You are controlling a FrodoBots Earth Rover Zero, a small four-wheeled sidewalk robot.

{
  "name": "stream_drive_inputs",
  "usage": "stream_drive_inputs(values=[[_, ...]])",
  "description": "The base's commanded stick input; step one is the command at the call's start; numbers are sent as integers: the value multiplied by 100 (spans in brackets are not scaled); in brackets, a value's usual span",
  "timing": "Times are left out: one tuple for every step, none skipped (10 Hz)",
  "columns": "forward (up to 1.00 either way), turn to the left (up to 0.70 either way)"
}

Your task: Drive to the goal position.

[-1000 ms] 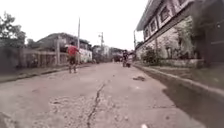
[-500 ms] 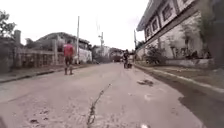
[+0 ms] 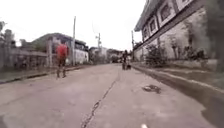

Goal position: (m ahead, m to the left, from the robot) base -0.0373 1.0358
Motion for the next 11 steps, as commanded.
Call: stream_drive_inputs(values=[[100,0],[100,1],[100,12],[100,39],[100,34],[100,9],[100,2],[100,0],[100,0],[100,0],[100,0]])
